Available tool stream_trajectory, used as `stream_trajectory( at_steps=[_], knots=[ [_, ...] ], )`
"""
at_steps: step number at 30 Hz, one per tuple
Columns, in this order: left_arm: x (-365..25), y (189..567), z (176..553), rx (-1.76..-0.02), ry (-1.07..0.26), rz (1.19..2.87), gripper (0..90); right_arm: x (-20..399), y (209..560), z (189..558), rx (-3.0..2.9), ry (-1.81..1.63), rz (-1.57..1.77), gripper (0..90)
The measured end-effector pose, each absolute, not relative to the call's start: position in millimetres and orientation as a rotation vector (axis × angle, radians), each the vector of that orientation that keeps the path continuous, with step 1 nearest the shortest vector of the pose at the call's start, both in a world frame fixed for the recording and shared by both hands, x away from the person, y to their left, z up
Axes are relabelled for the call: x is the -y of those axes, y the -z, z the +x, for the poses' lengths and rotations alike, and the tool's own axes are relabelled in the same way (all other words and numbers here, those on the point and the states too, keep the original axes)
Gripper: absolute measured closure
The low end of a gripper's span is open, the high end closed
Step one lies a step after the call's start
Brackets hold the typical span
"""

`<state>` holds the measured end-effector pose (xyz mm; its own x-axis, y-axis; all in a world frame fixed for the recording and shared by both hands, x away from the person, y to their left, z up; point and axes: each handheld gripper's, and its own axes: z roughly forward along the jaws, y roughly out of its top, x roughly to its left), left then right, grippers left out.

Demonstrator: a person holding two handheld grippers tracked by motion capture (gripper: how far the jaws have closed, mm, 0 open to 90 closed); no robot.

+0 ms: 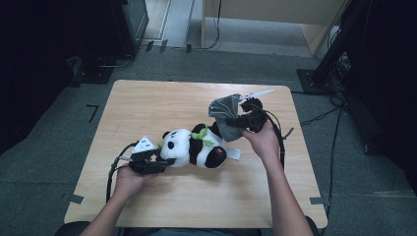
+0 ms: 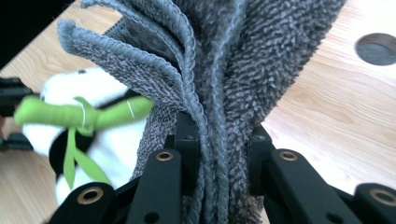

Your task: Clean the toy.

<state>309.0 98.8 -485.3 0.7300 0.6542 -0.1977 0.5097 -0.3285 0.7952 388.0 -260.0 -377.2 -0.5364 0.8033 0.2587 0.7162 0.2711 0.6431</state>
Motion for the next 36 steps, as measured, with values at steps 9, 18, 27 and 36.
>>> stream_trajectory(
  at_steps=[9, 18, 27, 36],
  knots=[
    [-99, 485, 309, -0.886, -0.194, 2.0, 40.8, 236, 381, 409, -2.438, -1.153, 1.465, 74.4],
    [-99, 485, 310, -0.893, -0.181, 1.995, 40.9, 242, 396, 415, -2.445, -1.069, 1.513, 74.3],
    [-99, 485, 310, -0.895, -0.18, 1.992, 40.7, 258, 398, 411, -2.447, -0.986, 1.535, 74.5],
    [-99, 486, 310, -0.893, -0.186, 1.996, 40.6, 277, 413, 408, -2.434, -0.884, 1.603, 74.7]
  ],
)
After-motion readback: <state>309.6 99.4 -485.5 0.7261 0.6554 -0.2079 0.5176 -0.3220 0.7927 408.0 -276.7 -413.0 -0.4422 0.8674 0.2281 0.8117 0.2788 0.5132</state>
